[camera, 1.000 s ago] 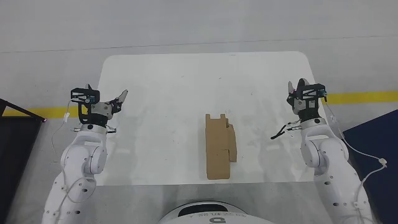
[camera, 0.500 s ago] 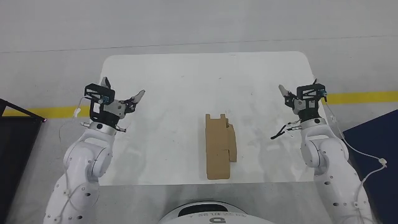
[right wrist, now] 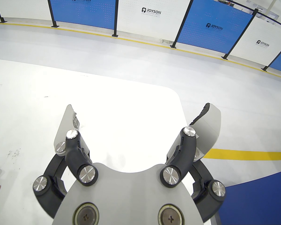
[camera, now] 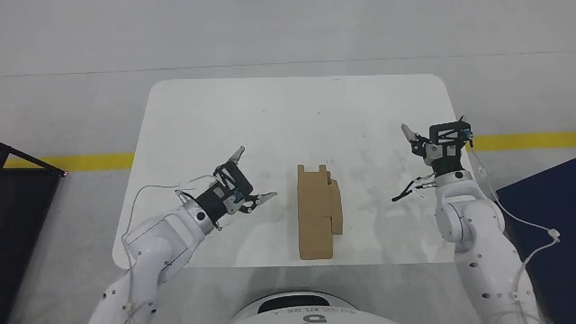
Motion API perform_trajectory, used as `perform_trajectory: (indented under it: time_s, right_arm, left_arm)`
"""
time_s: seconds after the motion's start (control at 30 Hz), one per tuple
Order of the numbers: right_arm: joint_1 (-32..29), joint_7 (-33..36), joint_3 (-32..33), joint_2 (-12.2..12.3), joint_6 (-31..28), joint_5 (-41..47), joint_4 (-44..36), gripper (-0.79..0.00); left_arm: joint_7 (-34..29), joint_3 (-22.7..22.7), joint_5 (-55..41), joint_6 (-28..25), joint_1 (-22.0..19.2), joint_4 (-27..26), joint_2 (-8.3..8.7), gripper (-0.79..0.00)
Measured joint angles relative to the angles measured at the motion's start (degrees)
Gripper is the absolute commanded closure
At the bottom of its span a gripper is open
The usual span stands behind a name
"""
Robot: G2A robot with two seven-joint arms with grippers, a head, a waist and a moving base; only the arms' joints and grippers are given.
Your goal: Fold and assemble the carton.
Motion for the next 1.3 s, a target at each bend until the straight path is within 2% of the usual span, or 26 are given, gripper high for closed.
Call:
perform_trajectory:
  time_s: [0.23, 0.57, 0.67, 1.0, 1.13, 1.3]
  right_arm:
    - [0.00, 0.00, 0.00, 0.00, 0.00, 0.00, 0.00, -0.785]
    - [0.00, 0.00, 0.00, 0.00, 0.00, 0.00, 0.00, -0.785]
    - [0.00, 0.00, 0.00, 0.00, 0.00, 0.00, 0.00, -0.785]
    - [0.00, 0.00, 0.00, 0.00, 0.00, 0.00, 0.00, -0.785]
    - [0.00, 0.00, 0.00, 0.00, 0.00, 0.00, 0.00, -0.785]
    - [0.00, 0.00, 0.00, 0.00, 0.00, 0.00, 0.00, -0.785]
  left_arm:
    - [1.12, 2.11, 4.47, -4.58, -1.34, 0.76, 0.46, -0.785]
    - [1.15, 2.10, 4.46, -4.58, -1.33, 0.73, 0.46, -0.785]
    - [0.63, 2.50, 7.44, -4.73, -1.74, -0.27, 0.65, -0.785]
    - [4.15, 11.07, 25.78, -10.02, -1.72, -3.03, 1.78, -0.785]
    - [6.41, 13.85, 26.19, -10.58, -1.29, -2.61, 1.91, -0.785]
    - [6.32, 17.36, 28.31, -11.95, -2.16, -2.43, 1.99, -0.785]
